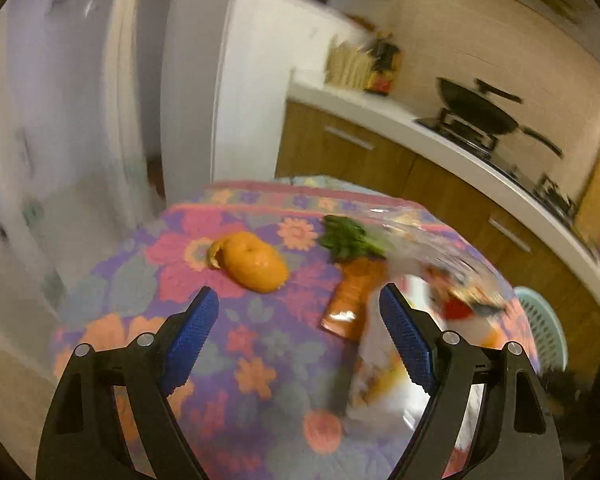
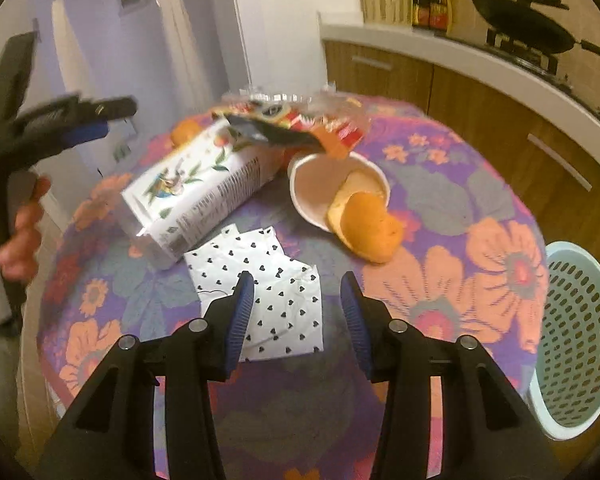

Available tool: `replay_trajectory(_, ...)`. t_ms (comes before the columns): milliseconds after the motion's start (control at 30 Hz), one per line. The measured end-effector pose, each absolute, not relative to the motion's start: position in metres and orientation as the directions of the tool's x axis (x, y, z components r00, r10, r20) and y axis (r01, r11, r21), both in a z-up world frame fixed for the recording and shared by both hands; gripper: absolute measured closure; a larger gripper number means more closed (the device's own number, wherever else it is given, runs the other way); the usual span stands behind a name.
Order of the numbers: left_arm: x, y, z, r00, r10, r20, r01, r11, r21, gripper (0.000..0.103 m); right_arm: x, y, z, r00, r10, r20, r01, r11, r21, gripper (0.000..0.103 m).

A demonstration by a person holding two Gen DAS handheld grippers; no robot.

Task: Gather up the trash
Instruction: 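Grasp the orange peel with the left tool while the right tool grasps the heart napkin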

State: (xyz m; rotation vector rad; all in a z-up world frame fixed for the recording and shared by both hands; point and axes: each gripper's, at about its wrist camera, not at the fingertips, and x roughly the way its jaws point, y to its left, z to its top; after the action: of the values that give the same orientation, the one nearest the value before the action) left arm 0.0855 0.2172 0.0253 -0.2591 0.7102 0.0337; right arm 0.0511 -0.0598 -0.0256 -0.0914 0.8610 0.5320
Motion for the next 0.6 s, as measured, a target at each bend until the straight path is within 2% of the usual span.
replay_trajectory(133,0.132,0.237,-0.004,0.7,-0.038,-0.713,-0.193,0.951,-0.24,0.03,0.057,-0.056,-0.027,0.535,0.403,-0.742,-0.475,0.87,0.13,0.06)
replay_trajectory(267,0.161,0.24,-0.024,0.641,0.06,-0.765,-0.261,0.955,-0.144,0.032,0.056,-0.047,-0.03,0.532,0.401,-0.746,-0.505,0.857,0.1,0.05)
replay_trajectory(300,0.164,0.238,-0.028,0.635,0.084,-0.768,-0.276,0.953,-0.124,0.035,0.053,-0.045,-0.031,0.526,0.408,-0.746,-0.514,0.851,0.103,0.05)
replay_trajectory(467,0.165,0.234,-0.034,0.652,0.105,-0.751,-0.272,0.957,-0.103,0.038,0.051,-0.039,-0.031,0.529,0.418,-0.739,-0.539,0.838,0.088,0.05)
replay_trajectory(600,0.167,0.229,-0.036,0.658,0.087,-0.748,-0.251,0.962,-0.109,0.051,0.055,-0.032,-0.036,0.503,0.394,-0.769,-0.54,0.838,0.077,0.046)
